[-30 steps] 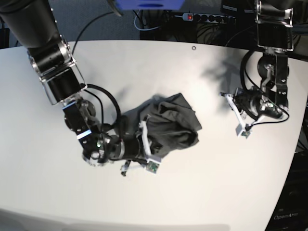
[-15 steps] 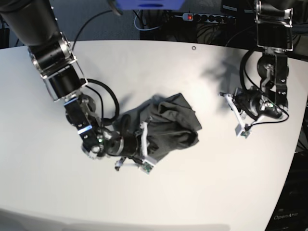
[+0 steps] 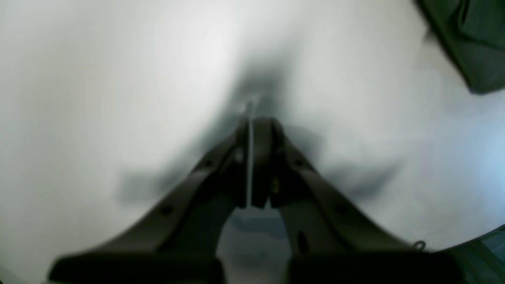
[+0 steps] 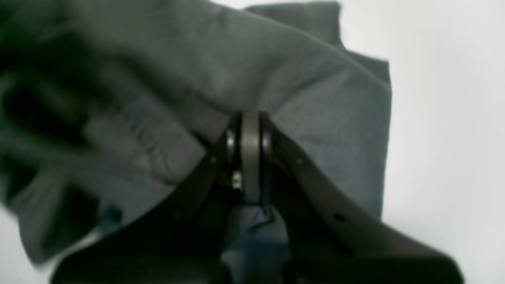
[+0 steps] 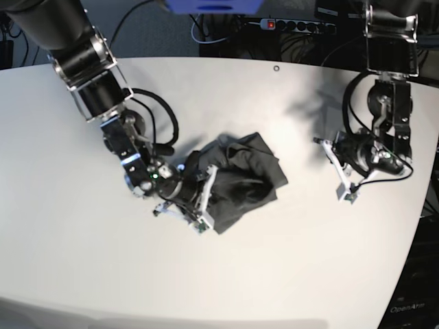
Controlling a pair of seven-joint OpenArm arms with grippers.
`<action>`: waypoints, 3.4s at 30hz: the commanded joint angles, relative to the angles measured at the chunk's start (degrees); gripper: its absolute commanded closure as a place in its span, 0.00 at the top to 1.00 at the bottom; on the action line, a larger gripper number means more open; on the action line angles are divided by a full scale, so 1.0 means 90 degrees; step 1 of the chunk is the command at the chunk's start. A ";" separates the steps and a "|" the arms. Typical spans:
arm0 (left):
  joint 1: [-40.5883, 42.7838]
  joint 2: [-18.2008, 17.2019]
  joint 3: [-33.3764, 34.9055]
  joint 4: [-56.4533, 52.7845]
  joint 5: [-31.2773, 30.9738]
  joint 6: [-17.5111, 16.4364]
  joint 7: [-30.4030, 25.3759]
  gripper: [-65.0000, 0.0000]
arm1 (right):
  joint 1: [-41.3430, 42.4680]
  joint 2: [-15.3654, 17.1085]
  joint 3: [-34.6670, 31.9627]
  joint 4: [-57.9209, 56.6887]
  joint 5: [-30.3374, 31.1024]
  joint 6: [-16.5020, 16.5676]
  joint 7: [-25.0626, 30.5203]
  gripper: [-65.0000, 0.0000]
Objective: Fold the T-shirt properly
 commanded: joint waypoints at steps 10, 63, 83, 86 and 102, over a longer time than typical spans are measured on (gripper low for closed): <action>-0.0183 -0.0063 0.0002 0.0077 -0.0031 -0.0021 -0.0058 0.03 | -0.0123 -0.0402 0.0034 0.1426 0.0027 -0.0507 -0.0900 0.00; -0.0555 0.0464 0.0530 -0.0724 -0.0031 -0.0031 -0.0859 0.03 | -0.1618 -0.0021 -0.0884 0.2647 0.0027 -0.0703 -0.0890 0.00; -0.0633 0.0464 0.0540 -0.1183 -0.0031 -0.0031 -0.0986 0.03 | -0.1100 -0.0363 -0.3258 0.2432 -0.0305 -0.0732 -0.1583 0.00; -0.0643 0.0464 0.0540 -0.1193 -0.0031 -0.0031 -0.0986 0.03 | -0.1364 -0.0411 -0.3287 0.2500 -0.0823 -0.1210 -0.1603 0.00; -0.0740 0.0464 0.0540 -0.1193 -0.0031 -0.0031 -0.0986 0.03 | -0.1412 0.0253 -0.2593 0.2618 -0.1009 -0.1503 -0.1564 0.00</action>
